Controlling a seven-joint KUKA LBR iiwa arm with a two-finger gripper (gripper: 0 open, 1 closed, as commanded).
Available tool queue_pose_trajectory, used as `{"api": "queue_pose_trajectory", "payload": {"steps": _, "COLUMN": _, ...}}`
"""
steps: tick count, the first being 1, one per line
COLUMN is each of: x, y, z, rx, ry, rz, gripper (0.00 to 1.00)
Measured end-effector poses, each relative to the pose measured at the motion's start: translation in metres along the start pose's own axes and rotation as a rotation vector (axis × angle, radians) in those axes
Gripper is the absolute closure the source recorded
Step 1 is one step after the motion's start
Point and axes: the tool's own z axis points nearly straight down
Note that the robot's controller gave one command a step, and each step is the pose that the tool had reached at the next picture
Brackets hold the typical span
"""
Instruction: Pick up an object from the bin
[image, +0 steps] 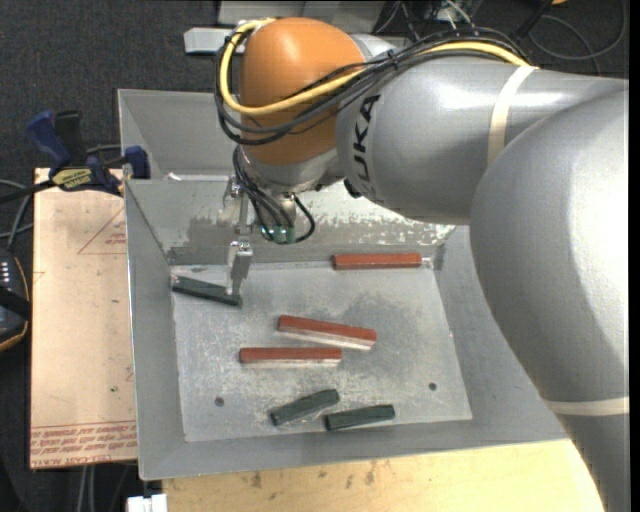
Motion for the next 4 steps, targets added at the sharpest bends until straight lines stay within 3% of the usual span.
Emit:
{"api": "queue_pose_trajectory", "payload": {"steps": 1, "x": -0.002, "y": -0.001, "z": -0.005, "rx": -0.001, "ry": -0.008, "rz": 0.003, "gripper": 0.00}}
{"api": "queue_pose_trajectory", "payload": {"steps": 2, "x": 0.007, "y": -0.001, "z": 0.055, "rx": -0.002, "ry": -0.013, "rz": -0.051, "gripper": 0.00}}
{"api": "queue_pose_trajectory", "payload": {"steps": 3, "x": 0.011, "y": 0.001, "z": 0.077, "rx": -0.001, "ry": -0.011, "rz": -0.081, "gripper": 0.00}}
{"api": "queue_pose_trajectory", "payload": {"steps": 4, "x": 0.021, "y": -0.004, "z": 0.079, "rx": 0.002, "ry": 0.007, "rz": -0.262, "gripper": 0.00}}
